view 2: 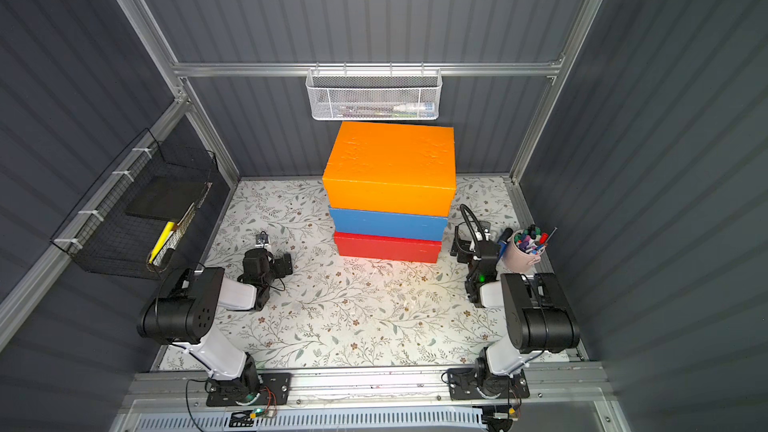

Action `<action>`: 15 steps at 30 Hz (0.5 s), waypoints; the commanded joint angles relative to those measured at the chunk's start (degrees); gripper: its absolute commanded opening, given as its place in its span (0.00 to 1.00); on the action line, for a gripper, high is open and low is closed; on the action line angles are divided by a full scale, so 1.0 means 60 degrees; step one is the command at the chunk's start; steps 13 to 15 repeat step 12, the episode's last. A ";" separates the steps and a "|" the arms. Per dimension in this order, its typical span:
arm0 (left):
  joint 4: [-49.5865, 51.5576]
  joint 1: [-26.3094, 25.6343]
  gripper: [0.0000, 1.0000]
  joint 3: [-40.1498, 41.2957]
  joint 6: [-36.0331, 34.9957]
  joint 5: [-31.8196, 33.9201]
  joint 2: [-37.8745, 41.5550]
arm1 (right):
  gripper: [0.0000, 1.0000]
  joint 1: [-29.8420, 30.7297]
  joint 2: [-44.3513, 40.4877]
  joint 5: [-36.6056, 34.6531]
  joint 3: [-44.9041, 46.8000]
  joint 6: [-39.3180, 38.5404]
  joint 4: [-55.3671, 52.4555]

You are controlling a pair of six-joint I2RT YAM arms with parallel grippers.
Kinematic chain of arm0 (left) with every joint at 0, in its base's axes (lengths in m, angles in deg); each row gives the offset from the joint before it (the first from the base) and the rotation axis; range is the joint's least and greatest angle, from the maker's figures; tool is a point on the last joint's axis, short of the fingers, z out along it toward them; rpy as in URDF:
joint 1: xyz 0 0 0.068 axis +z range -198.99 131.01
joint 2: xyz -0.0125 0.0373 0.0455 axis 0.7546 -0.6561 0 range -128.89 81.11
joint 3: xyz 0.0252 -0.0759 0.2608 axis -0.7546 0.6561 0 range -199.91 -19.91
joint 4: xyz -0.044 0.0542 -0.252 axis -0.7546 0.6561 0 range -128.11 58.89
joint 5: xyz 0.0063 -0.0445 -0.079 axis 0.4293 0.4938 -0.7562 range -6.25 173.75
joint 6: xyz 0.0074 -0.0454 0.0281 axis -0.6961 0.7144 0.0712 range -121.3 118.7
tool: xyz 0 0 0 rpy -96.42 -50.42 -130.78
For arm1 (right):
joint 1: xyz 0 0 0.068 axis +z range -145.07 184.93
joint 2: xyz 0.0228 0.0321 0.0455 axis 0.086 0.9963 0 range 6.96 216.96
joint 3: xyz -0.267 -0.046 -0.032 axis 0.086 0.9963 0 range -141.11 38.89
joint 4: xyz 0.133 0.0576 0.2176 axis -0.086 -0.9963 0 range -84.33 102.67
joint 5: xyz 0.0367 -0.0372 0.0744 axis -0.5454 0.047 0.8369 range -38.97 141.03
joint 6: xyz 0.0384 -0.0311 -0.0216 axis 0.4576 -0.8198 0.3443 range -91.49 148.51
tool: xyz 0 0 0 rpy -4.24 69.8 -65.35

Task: Stack the shoeboxes
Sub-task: Reset both arms

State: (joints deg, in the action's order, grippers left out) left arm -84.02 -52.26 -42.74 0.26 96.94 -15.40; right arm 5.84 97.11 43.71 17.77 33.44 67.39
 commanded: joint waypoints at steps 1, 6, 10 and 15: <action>0.0619 0.0041 0.99 -0.0062 -0.0162 -0.0145 -0.0146 | 0.99 0.0037 -0.0054 -0.0012 -0.0132 -0.0044 -0.0082; 0.0686 0.0075 0.99 -0.0135 -0.0166 -0.0311 -0.0168 | 0.99 0.0039 -0.0054 0.0003 -0.0139 -0.0042 -0.0090; 0.0634 0.0083 0.99 -0.0050 -0.0143 -0.0186 -0.0122 | 0.99 0.0039 -0.0057 -0.0008 -0.0129 -0.0042 -0.0088; 0.0663 0.0082 0.99 -0.0062 -0.0129 -0.0131 -0.0130 | 0.99 0.0039 -0.0054 -0.0004 -0.0140 -0.0036 -0.0082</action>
